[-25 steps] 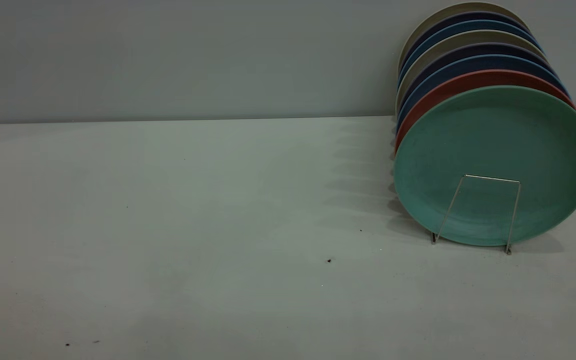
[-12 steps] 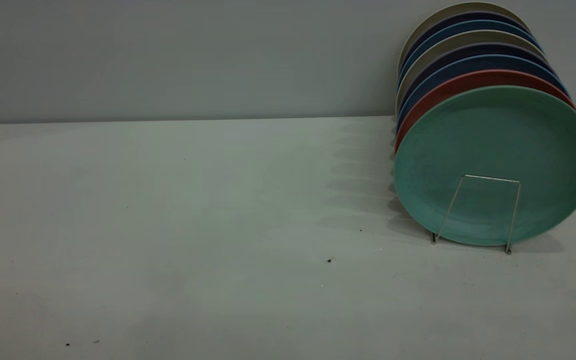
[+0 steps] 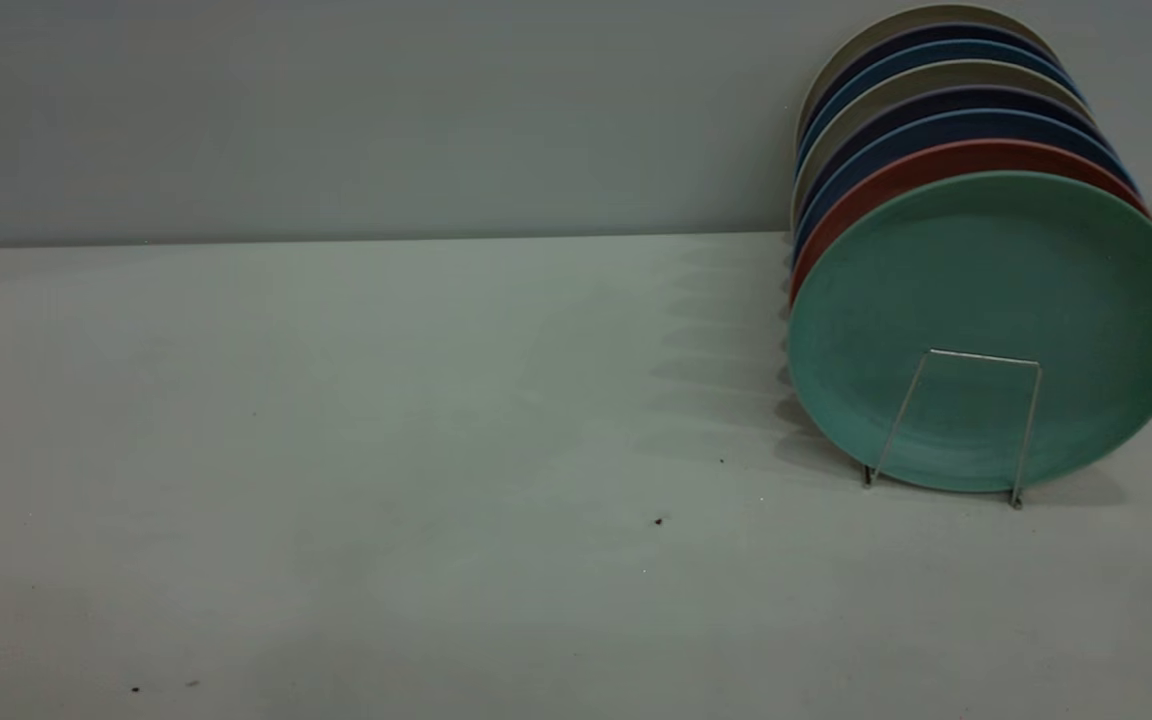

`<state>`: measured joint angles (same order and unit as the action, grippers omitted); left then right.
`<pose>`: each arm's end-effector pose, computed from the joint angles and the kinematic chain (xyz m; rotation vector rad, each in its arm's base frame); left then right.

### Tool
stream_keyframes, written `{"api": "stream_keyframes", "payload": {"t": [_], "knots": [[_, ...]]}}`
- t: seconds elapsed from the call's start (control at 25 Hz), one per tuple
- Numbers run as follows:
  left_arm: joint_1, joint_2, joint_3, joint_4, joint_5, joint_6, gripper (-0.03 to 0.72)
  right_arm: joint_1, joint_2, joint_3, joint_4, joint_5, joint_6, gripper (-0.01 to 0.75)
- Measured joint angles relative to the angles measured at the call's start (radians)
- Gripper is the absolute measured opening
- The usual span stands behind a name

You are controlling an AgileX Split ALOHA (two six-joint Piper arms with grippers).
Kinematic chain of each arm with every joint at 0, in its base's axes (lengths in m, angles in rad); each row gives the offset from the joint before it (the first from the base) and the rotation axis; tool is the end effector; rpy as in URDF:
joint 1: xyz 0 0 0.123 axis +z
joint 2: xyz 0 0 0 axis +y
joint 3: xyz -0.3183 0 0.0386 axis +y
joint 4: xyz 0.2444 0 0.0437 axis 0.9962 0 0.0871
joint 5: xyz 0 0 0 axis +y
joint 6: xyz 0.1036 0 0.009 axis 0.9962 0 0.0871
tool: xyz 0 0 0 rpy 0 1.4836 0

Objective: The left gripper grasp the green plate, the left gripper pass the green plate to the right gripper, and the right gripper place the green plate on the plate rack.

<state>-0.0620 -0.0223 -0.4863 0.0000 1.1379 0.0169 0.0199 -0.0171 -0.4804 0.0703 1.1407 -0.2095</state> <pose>-0.0378 0.0023 0.2580 0.0833 2.1114 -0.0269 -0.0370 0.0059 0.2565 -0.2497 2.1100 -0.0270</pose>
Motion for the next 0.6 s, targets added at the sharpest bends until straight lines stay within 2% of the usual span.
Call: {"api": "stream_keyframes", "payload": {"t": [0.28,0.6], "knots": [[0.039,0.000,0.000,0.000,0.000,0.002,0.568,-0.001,0.000,0.000,0.000,0.000,0.000,0.340],[0.040,0.000,0.000,0.000,0.000,0.004,0.568,-0.001,0.000,0.000,0.000,0.000,0.000,0.340]]}}
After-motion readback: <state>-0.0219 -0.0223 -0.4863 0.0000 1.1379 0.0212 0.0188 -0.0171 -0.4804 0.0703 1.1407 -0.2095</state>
